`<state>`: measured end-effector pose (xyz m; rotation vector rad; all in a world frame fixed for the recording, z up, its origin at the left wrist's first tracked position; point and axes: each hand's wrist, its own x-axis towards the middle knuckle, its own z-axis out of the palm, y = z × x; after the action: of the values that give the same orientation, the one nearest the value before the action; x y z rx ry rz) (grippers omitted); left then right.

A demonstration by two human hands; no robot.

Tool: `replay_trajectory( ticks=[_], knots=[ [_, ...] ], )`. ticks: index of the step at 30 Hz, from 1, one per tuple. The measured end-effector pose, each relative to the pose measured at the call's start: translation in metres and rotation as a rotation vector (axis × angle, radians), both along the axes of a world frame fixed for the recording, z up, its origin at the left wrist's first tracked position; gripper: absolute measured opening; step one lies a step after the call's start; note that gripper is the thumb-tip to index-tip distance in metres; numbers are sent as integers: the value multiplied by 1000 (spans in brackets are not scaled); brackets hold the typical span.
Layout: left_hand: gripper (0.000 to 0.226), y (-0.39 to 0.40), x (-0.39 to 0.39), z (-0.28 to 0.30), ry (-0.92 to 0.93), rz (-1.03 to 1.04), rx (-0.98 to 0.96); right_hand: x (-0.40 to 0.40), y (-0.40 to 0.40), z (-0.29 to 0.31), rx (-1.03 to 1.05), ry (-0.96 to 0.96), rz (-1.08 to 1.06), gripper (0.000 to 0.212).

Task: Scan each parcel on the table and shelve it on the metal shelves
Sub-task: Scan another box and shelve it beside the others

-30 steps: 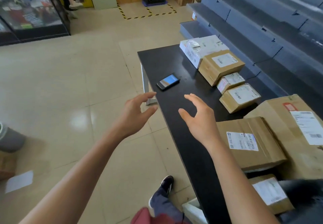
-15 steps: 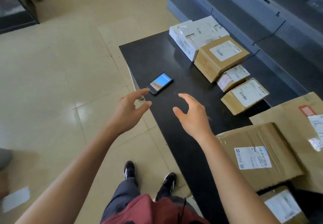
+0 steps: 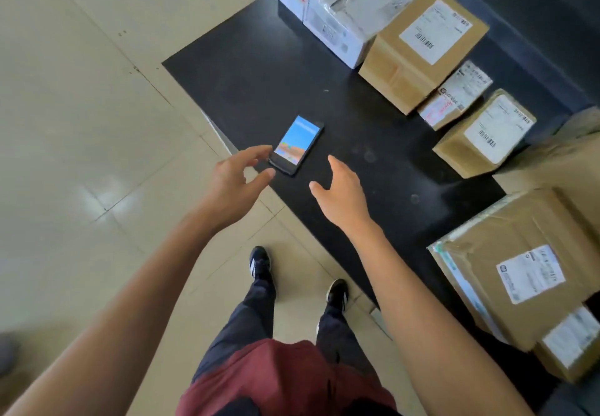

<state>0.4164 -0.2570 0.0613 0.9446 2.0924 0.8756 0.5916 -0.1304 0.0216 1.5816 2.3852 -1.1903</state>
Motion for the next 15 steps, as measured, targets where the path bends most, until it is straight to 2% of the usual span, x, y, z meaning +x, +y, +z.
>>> replay_trajectory(
  ticks=[6, 11, 15],
  knots=[
    [41, 10, -50, -24, -23, -46, -53, -56, -4, -49, 3, -67, -80, 66],
    [40, 14, -71, -40, -34, -90, -90, -88, 0, -74, 46, -68, -223, 96],
    [39, 19, -84, -51, -47, -106, -107, -112, 5, -88, 77, -107, -300, 102]
  ],
)
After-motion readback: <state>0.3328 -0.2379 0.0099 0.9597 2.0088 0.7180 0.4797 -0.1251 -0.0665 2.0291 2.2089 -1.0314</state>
